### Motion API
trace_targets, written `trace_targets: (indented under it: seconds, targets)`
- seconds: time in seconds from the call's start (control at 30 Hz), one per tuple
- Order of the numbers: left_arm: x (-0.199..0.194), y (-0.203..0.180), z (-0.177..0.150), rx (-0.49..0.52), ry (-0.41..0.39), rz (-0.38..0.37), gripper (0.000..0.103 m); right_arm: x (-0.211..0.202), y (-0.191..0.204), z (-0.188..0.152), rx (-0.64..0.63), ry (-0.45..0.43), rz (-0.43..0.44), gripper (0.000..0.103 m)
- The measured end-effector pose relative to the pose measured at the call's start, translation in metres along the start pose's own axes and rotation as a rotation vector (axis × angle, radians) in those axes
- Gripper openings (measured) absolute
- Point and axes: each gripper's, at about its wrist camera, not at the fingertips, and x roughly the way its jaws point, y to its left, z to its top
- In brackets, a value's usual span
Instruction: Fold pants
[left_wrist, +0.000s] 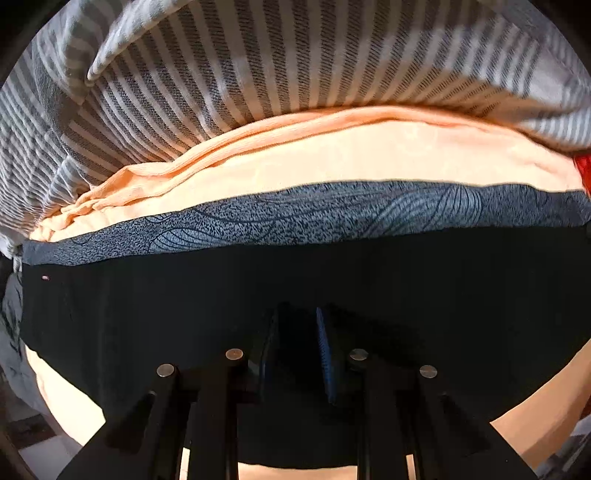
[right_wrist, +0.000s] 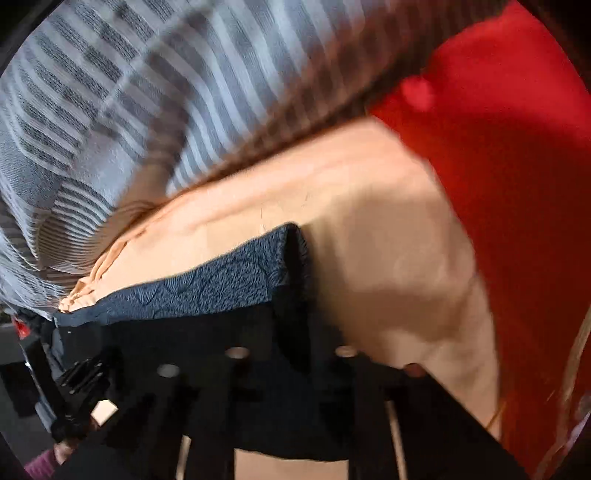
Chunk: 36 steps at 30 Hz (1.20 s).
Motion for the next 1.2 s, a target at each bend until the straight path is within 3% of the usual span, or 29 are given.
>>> trace_targets:
  seconds: [0.1,0.17,0.23,0.27,0.47,0.57,0.73,0.93,1.07,1.2]
  targets:
    - [-0.001,0.009,0.010,-0.025,-0.003,-0.006,0.023,-0.006,-0.005,0.012,-0.013,-0.043,-0.056,0.009]
    - [-0.010,0.015,0.015,-0.050,-0.028,-0.019,0.023,-0.010,-0.017,0.018,0.061,-0.058,-0.063,0.012]
    - [-0.021,0.022,0.019,-0.060,-0.071,-0.019,0.023,-0.019,-0.026,0.016,0.136,-0.072,-0.019,0.041]
    - [-0.023,0.028,0.021,-0.064,-0.085,-0.011,0.023,-0.026,-0.026,0.011,0.142,-0.088,-0.010,0.045]
    - [0.003,0.043,0.027,-0.116,-0.005,-0.003,0.023,-0.041,0.020,-0.035,-0.058,-0.122,-0.031,0.046]
    - [0.010,0.022,0.031,-0.062,-0.061,0.073,0.023,-0.025,0.039,-0.052,-0.158,-0.094,-0.063,0.046]
    - [0.023,0.026,0.054,-0.131,-0.081,0.041,0.023,0.011,0.042,-0.064,-0.173,-0.045,-0.102,0.046]
    - [0.017,0.051,0.076,-0.175,-0.054,-0.006,0.023,0.011,0.045,-0.057,-0.183,-0.052,-0.125,0.046]
    - [-0.009,0.082,0.039,-0.163,-0.060,0.028,0.023,-0.008,0.050,-0.065,-0.157,-0.062,-0.114,0.047]
    - [-0.020,0.133,-0.002,-0.250,-0.021,0.073,0.023,-0.015,0.064,-0.082,-0.159,-0.068,-0.080,0.047]
